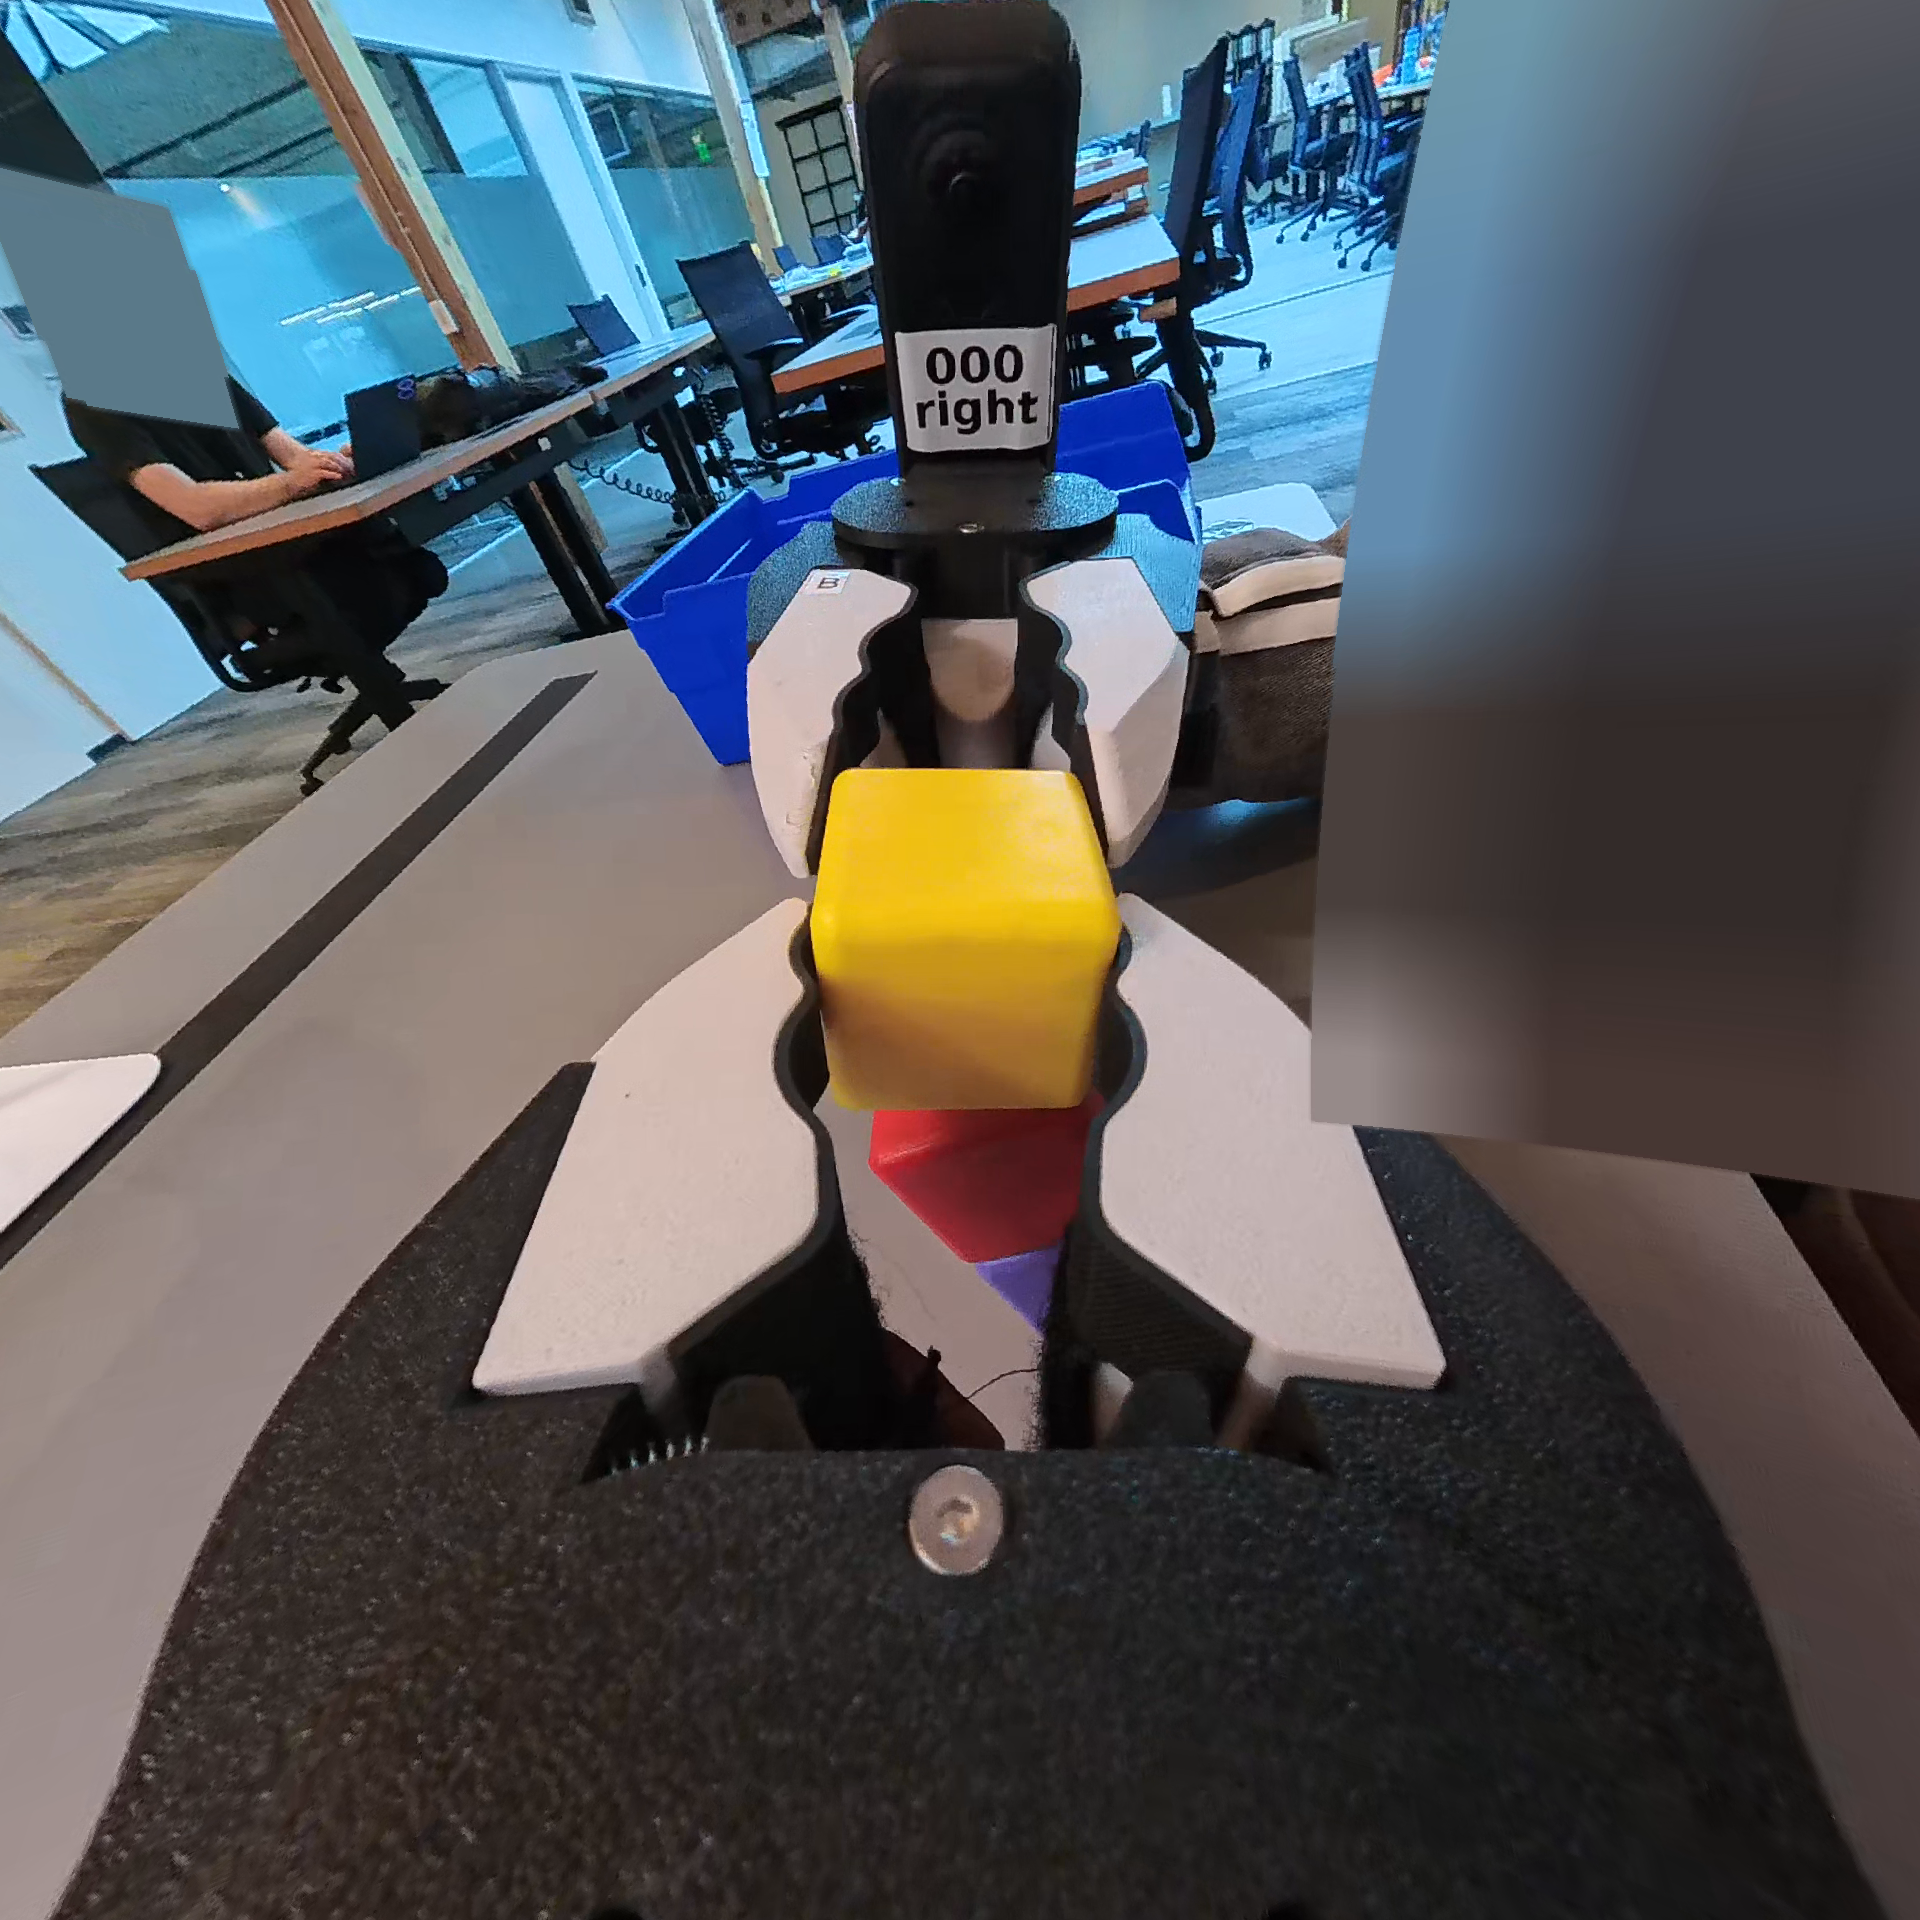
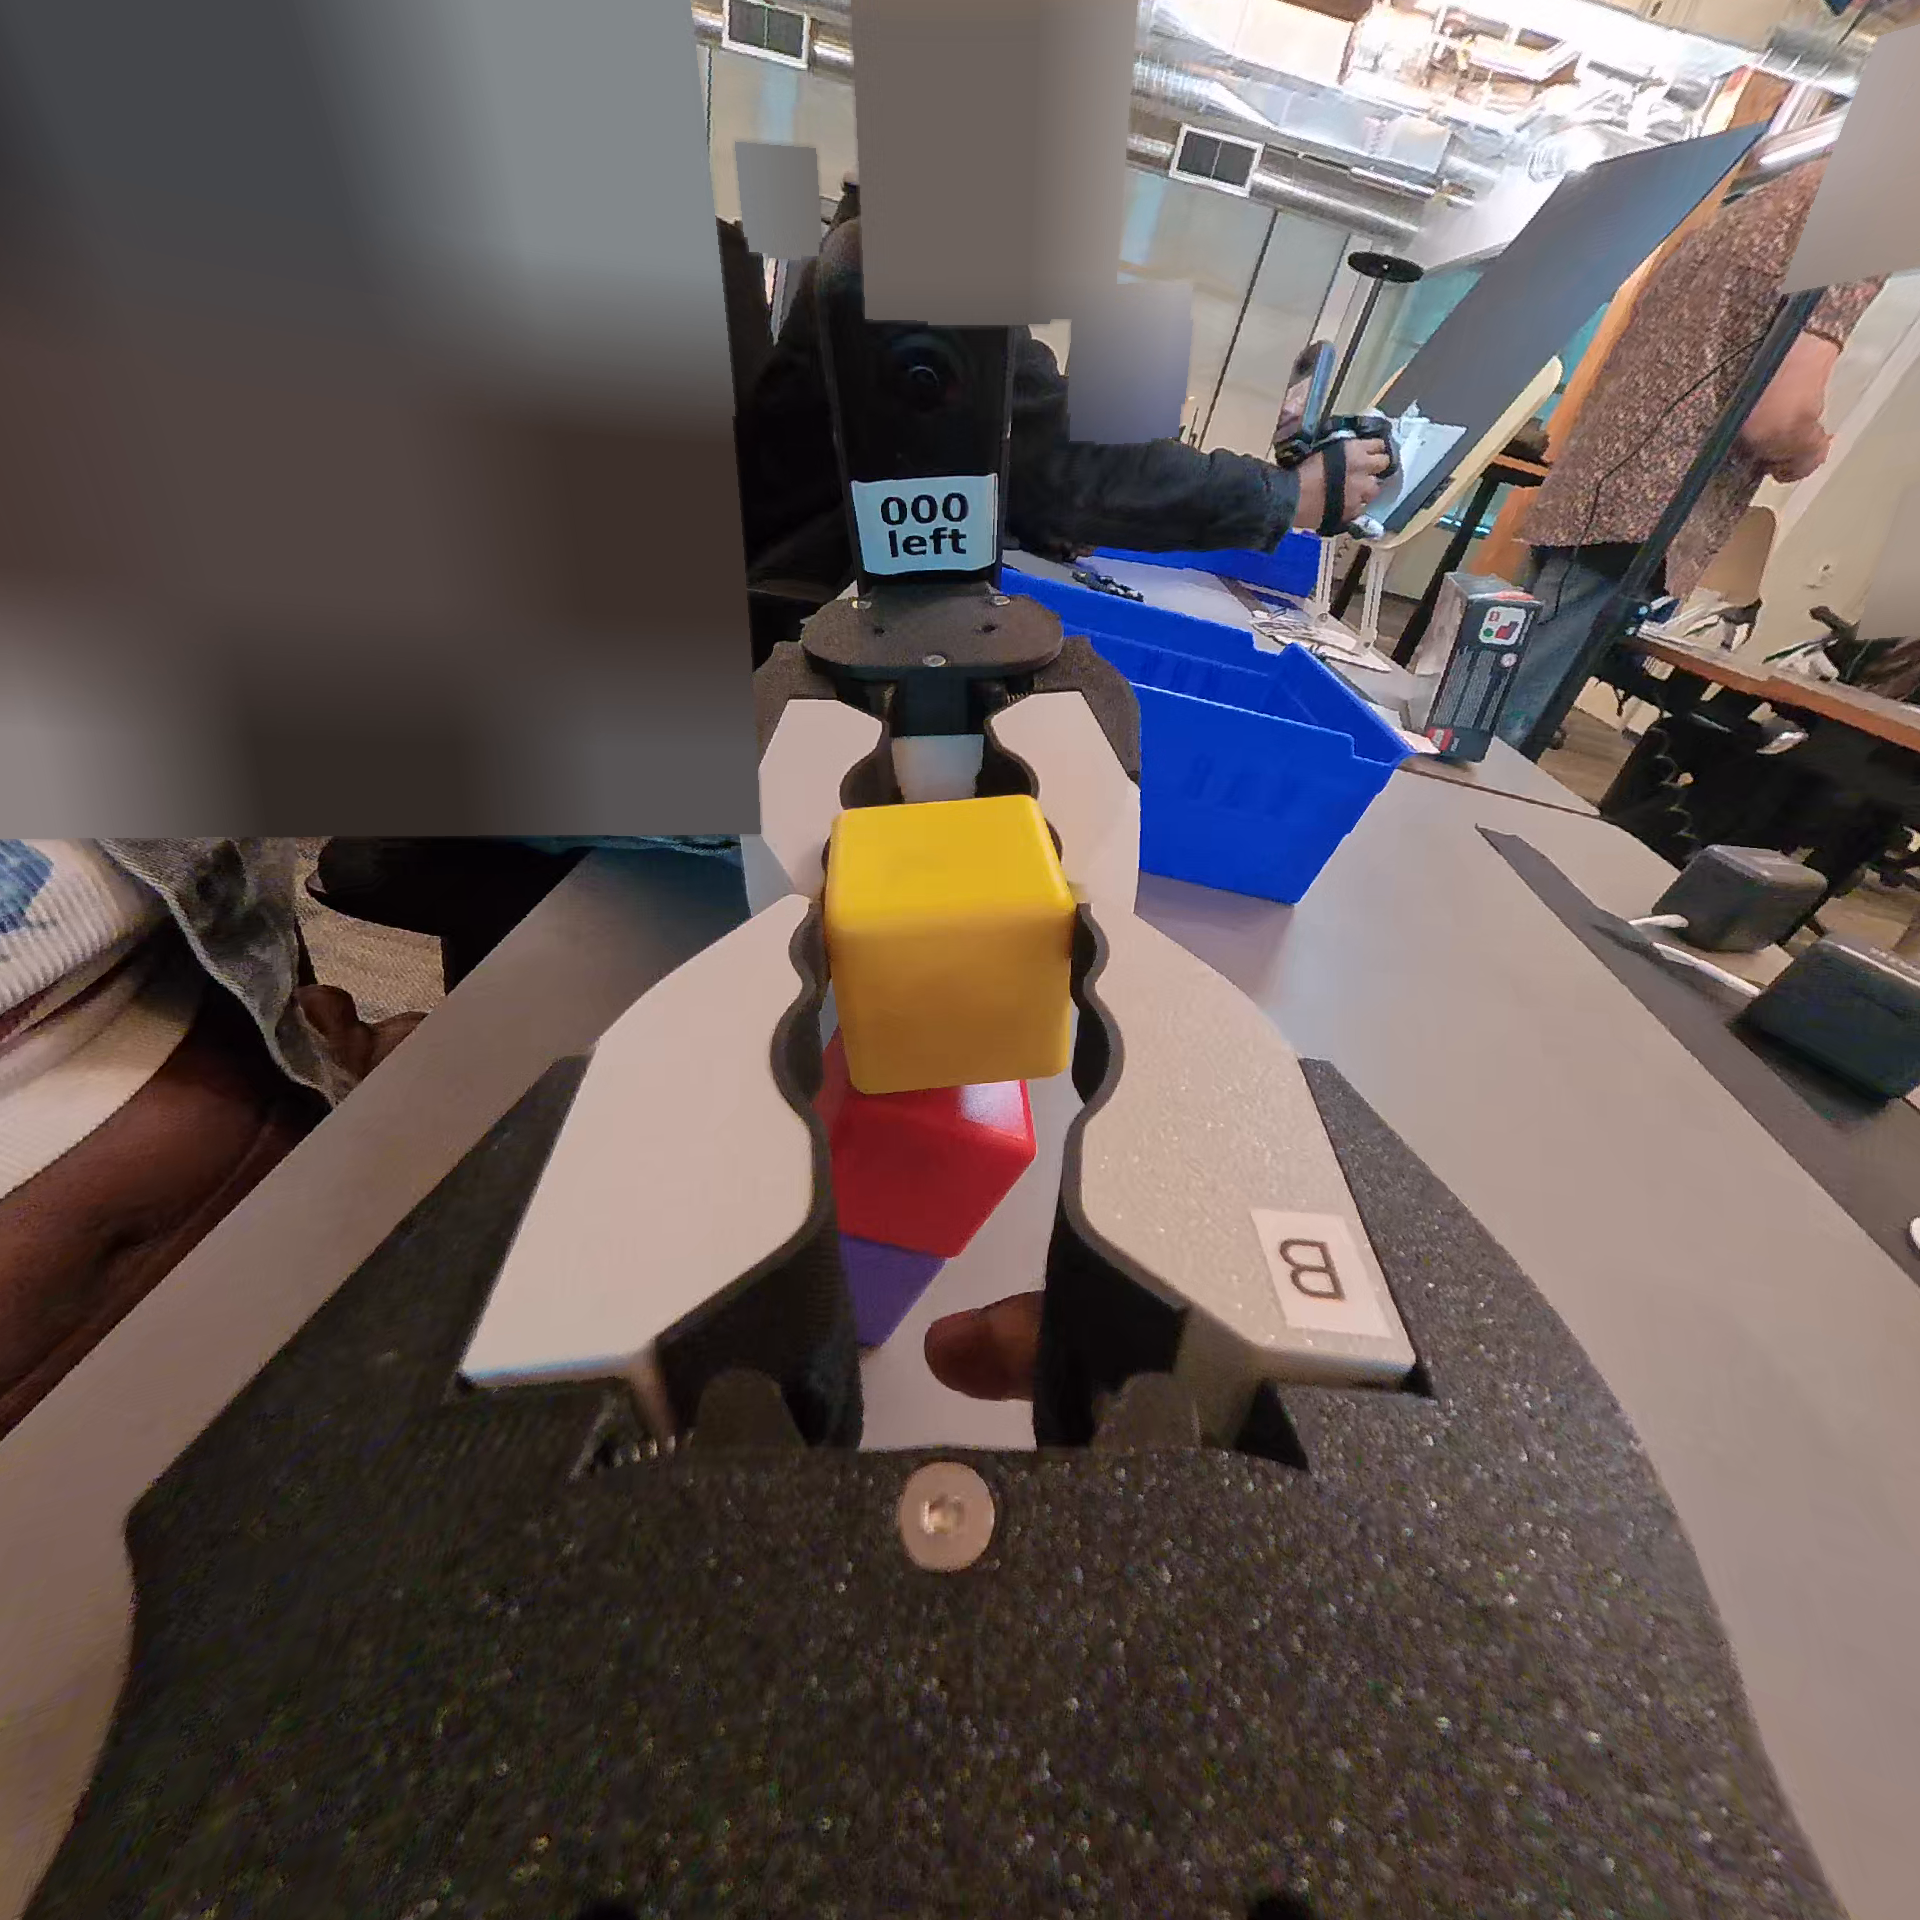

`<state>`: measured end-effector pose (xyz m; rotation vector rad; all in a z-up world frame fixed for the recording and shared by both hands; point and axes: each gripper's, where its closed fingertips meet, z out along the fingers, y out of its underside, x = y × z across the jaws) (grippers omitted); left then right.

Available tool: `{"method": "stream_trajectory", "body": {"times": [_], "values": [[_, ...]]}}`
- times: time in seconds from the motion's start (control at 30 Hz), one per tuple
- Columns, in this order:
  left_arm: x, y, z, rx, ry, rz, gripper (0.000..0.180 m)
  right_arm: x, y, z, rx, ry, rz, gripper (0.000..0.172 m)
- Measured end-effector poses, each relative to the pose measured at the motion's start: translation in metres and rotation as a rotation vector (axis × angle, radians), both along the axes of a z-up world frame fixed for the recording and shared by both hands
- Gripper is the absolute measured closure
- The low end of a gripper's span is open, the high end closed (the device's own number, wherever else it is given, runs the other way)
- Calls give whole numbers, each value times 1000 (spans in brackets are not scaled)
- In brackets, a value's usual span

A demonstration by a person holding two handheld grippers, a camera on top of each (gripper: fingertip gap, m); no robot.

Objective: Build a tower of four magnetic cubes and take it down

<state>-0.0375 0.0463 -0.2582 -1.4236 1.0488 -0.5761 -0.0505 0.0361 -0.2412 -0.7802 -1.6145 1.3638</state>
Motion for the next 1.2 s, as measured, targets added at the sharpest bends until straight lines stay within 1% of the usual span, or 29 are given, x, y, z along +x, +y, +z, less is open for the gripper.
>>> {"method": "stream_trajectory", "body": {"times": [0.13, 0.23, 0.3, 0.37, 0.4, 0.47, 0.57, 0.7, 0.9, 0.93, 1.0, 1.03, 1.1, 1.13, 1.17, 1.2], "values": [[-3, 2, -2, -26, -3, 30, 112, 1, 0, -1, 18, 5, -1, 127], [-7, 4, -23, -111, 70, 70, 94, 2, 1, 0, 18, 9, -7, 127], [-7, 5, -41, -187, 112, 98, 92, 2, 1, -1, 17, 10, -2, 127], [-6, 7, -56, -241, 140, 117, 95, 2, 0, -1, 22, 11, 3, 127], [-2, 5, -60, -259, 144, 100, 102, 3, -1, -1, 27, 12, 5, 127], [1, 7, -67, -245, 163, 114, 125, 4, -2, -1, 39, 13, 9, 127], [1, 8, -67, -233, 162, 113, 127, 5, -1, -3, 33, 2, 13, 127], [-1, 9, -66, -203, 174, 128, 128, 4, 6, -6, -35, -35, 1, 127], [0, 7, -66, -202, 178, 113, 129, 4, 7, -7, -130, -74, 27, 127], [1, 6, -66, -203, 178, 106, 129, 3, 7, -7, -144, -75, 26, 124], [1, 6, -67, -205, 179, 105, 128, 1, 6, -9, -156, -97, 29, 105], [1, 6, -66, -205, 179, 104, 128, -1, 3, -12, -150, -118, 36, 103], [2, 6, -66, -206, 178, 101, 129, -4, 0, -16, -127, -135, 41, 104], [2, 5, -66, -205, 178, 93, 129, -4, 0, -16, -119, -128, 39, 118], [3, 5, -66, -203, 179, 92, 129, -4, 0, -15, -114, -123, 36, 123], [3, 4, -66, -202, 180, 91, 129, -3, 0, -15, -106, -123, 38, 123]]}}
